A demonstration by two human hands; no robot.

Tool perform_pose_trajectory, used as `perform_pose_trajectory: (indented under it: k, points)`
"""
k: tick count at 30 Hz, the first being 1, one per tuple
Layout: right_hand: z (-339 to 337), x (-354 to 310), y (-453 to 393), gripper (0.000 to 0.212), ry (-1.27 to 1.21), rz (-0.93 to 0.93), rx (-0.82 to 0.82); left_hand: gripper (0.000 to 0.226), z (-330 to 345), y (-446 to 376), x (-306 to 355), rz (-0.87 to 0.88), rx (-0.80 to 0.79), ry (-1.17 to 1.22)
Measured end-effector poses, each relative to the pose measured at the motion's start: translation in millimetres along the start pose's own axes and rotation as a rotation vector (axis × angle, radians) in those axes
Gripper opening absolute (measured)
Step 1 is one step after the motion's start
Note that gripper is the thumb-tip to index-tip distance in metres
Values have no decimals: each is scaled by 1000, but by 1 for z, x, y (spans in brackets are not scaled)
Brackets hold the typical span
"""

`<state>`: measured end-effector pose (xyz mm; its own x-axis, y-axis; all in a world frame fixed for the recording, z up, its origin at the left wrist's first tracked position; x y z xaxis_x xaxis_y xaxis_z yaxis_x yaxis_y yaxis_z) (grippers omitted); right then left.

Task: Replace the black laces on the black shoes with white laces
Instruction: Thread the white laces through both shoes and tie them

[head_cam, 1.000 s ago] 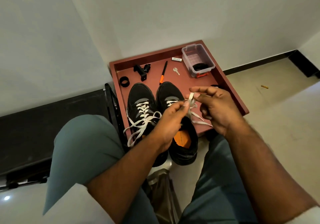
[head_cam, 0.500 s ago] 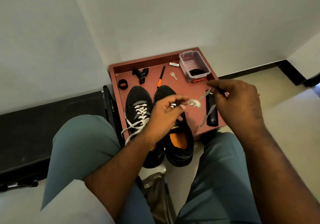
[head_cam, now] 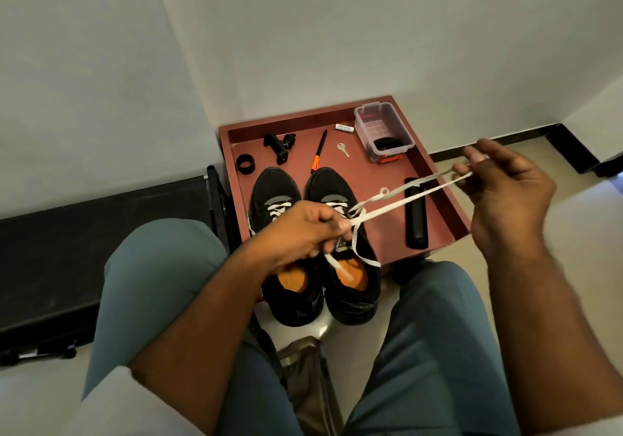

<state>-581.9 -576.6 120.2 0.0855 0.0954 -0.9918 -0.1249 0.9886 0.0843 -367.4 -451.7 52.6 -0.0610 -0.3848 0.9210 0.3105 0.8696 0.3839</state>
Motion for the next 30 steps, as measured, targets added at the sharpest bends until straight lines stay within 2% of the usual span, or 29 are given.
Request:
perform_pose_trajectory:
  k: [1, 3, 4, 5, 7, 8, 9, 12, 14, 16, 17, 19, 20, 22, 23, 25, 28, 30]
  points:
    - [-6, 8, -6, 23, 166, 53, -30, 22, -11, 3, -3, -27, 60, -54]
    - [0, 22, -12, 29, 740, 107, -192, 22, -23, 4, -8, -54, 160, -118]
    - [15, 26, -7, 31, 975, 55, -300, 22, -22, 2, -8, -57, 173, -122]
    - [36, 32, 1, 34, 1067, -11, -443, 21, -19, 0, -8, -53, 166, -116]
    - [77, 55, 26, 37, 949, -11, -768, 22, -10, -5, -8, -42, 135, -97]
    - [91, 66, 38, 31, 842, 16, -876, 23, -9, -6, -10, -46, 132, -94]
    - [96, 75, 43, 21, 770, 40, -897, 23, -11, -6, -13, -58, 143, -92]
    - [74, 84, 23, 8, 770, 74, -653, 16, -29, -2, -20, -100, 176, -96]
    - [58, 77, 9, 8, 1005, 10, -546, 14, -38, -1, -22, -101, 193, -123]
    - [62, 72, 7, 22, 1223, -90, -584, 14, -38, -5, -23, -92, 212, -115]
    - [70, 74, 10, 38, 1215, -94, -663, 15, -36, -9, -24, -93, 214, -103]
    - [90, 84, 20, 62, 976, -7, -852, 18, -29, -15, -28, -105, 182, -81]
    - [100, 90, 25, 59, 847, 22, -922, 19, -26, -17, -29, -109, 159, -63]
    - [110, 97, 27, 31, 681, 25, -949, 21, -27, -18, -31, -111, 173, -2]
    - [109, 99, 24, 19, 602, 26, -903, 23, -31, -18, -32, -114, 226, 35]
    - [98, 105, 12, 12, 513, 39, -738, 33, -42, -18, -38, -108, 389, 80]
    - [88, 115, -4, 17, 658, 44, -565, 28, -45, -23, -48, -102, 567, -5]
    - [92, 126, -6, 16, 750, 69, -573, 26, -37, -32, -52, -144, 569, -166]
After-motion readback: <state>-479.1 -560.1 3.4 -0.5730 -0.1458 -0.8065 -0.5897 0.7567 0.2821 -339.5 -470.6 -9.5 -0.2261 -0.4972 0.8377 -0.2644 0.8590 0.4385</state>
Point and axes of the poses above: each hand's wrist, its own y-axis away from the middle knuckle, its own z-axis out of the palm, x = y × z, the point moved 7 cm from there along -y, towards the middle knuckle, and after that the axes turned 15 degrees about -x, right-handed, at the moved point
